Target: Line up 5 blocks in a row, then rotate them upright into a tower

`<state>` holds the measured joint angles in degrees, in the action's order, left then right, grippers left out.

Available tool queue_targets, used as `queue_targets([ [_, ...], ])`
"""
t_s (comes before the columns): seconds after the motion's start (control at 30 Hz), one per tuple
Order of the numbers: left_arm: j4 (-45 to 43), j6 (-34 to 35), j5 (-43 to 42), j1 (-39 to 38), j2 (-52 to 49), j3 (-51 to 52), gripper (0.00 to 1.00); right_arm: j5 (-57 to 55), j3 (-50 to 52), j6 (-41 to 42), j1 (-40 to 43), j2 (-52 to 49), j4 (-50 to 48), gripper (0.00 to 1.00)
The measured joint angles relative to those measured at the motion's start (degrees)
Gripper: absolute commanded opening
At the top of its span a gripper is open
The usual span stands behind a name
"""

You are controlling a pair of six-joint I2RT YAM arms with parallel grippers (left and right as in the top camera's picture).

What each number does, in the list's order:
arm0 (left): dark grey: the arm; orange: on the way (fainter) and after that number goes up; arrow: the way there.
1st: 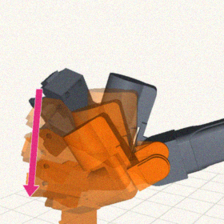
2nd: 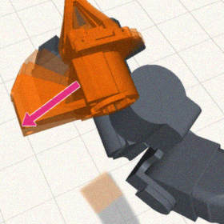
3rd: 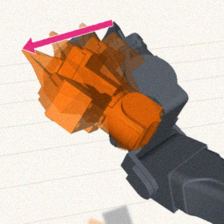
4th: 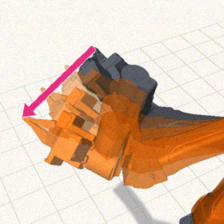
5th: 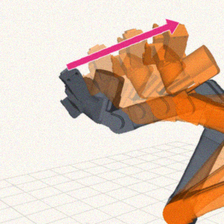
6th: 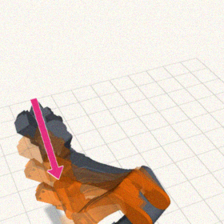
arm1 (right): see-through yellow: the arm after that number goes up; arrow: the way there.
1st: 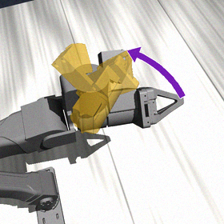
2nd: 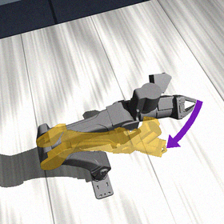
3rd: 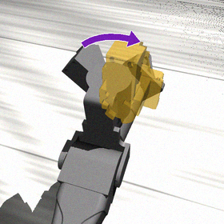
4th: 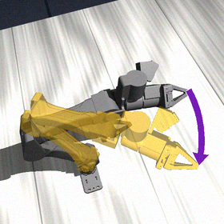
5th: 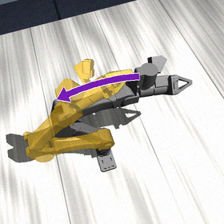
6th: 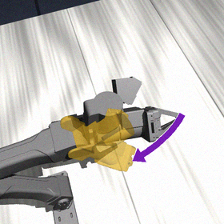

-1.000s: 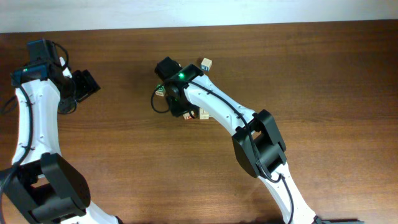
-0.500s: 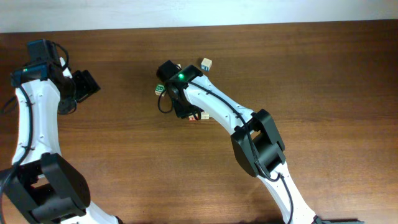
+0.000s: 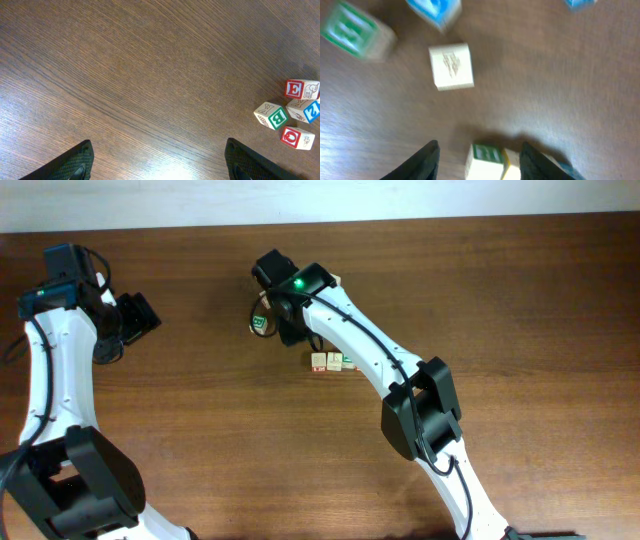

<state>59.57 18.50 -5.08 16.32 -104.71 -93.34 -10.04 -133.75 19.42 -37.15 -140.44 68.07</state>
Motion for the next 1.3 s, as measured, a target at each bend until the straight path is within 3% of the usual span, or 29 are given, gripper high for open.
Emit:
queue_targets([
  [0.17,0.02,0.00,0.00,0.00,0.00,0.00,0.82,5.64,-0.28,-10.51,1.88,-1.18,-12.37,0.69],
  [0.4,0.02,0.00,0.00,0.00,0.00,0.00,0.82,9.33,-0.28,-14.12,4.02,-6.54,-12.41,0.67],
  [0.5,0.04,0.00,0.00,0.00,0.00,0.00,0.82,11.02,-0.28,-14.40,4.02,-7.08,-12.46,0.46],
  [0.6,0.02,0.00,0.00,0.00,0.00,0.00,0.82,11.61,-0.28,-14.64,4.02,-7.10,-12.63,0.37],
  [0.87,0.04,0.00,0.00,0.00,0.00,0.00,0.82,13.22,-0.28,-10.69,4.02,-7.10,-9.18,0.33],
  [0.97,0.04,0.00,0.00,0.00,0.00,0.00,0.82,18.40,-0.57,-8.02,4.07,-7.10,-6.12,0.22],
  [1.23,0.02,0.00,0.00,0.00,0.00,0.00,0.82,25.86,-1.20,1.38,4.07,-7.06,5.62,0.29],
  [1.3,0.02,0.00,0.00,0.00,0.00,0.00,0.82,26.03,-1.20,1.66,4.09,-7.06,5.66,0.38],
])
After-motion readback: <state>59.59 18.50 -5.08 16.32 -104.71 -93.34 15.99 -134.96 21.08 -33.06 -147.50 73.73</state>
